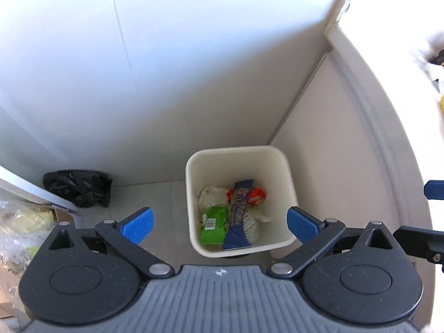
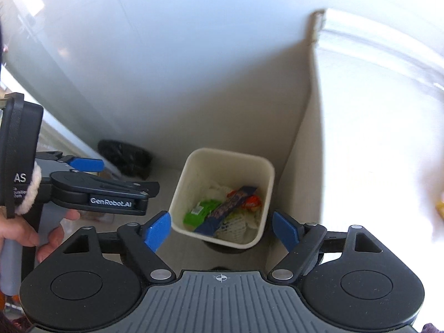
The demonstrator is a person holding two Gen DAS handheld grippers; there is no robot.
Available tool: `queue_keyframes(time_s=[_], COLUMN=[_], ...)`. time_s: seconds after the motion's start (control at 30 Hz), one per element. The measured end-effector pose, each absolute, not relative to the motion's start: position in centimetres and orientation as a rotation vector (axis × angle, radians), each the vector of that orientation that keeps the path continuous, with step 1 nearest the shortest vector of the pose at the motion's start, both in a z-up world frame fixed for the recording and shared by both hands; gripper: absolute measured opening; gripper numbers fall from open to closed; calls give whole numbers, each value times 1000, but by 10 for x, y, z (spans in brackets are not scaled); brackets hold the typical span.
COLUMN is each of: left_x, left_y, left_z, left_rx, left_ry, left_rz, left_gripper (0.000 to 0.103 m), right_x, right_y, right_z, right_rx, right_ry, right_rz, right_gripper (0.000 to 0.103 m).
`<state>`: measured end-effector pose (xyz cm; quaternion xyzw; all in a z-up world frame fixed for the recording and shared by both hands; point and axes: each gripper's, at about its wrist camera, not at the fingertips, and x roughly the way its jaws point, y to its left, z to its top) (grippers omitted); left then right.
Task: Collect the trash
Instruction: 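Move both tools back up over the counter toward the lilac glove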
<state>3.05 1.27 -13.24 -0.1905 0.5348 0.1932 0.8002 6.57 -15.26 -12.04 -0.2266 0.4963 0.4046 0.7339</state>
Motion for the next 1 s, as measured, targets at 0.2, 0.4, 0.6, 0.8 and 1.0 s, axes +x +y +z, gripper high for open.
queue_keyframes(time_s=[0.2,0.4,0.6,0.8,1.0], left_x=[43,60,80,101,123], left_y=[-5,-26,-51,-77,-110], left_z=[-113,-95,-78,-66,-58], left_rx=[-374,-347,-295,-254,-201], left_ry=[1094,1065,1036,1012,994], left_rz=[370,311,247,191,134], left_gripper=[102,102,102,103,103], right_x=[74,88,105,116,126], right_y=[-186,-219,-250,-284,-315], right_z=[-104,-84,-72,-64,-57], right_rx=[-386,-335,-282,-244,-200], right_ry=[1049,983,933,907,894], right_rz=[803,697,591,511,451], right_gripper=[87,91,92,92,93])
